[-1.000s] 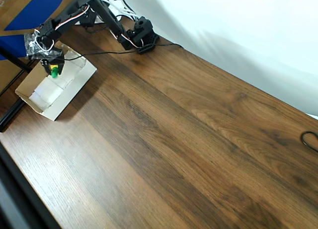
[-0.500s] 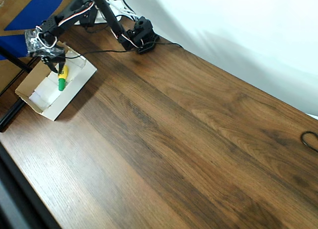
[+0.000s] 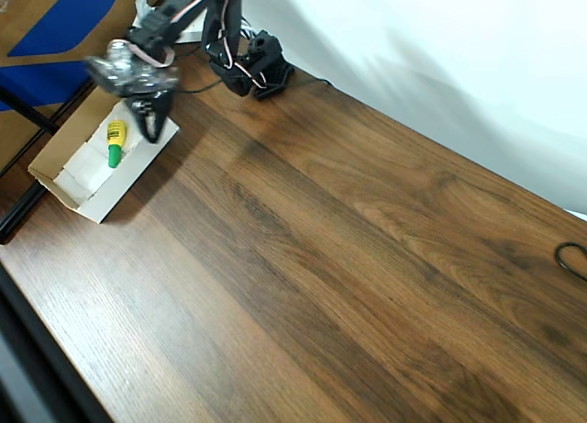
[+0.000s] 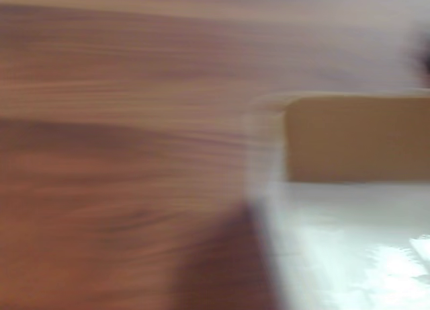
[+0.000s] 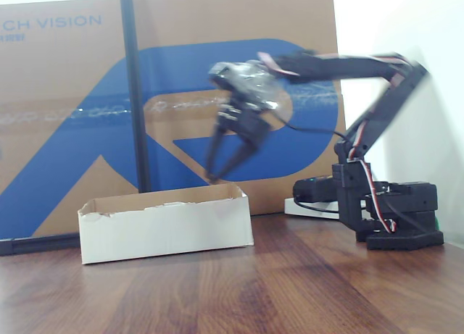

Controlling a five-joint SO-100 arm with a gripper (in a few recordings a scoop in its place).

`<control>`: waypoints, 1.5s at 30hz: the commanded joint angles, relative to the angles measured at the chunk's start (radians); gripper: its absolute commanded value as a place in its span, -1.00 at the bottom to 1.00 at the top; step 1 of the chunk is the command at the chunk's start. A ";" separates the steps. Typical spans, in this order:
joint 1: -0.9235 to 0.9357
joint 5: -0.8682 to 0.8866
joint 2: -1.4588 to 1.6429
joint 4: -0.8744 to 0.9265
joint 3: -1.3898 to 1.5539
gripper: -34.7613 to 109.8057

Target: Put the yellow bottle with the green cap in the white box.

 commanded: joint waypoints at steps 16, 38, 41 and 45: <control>-0.061 -0.170 0.583 -0.222 0.630 -0.52; -0.064 -0.210 0.916 0.367 0.730 -0.52; -0.061 -0.218 0.922 0.402 0.726 -0.52; -0.066 -0.249 0.940 0.500 0.704 -0.52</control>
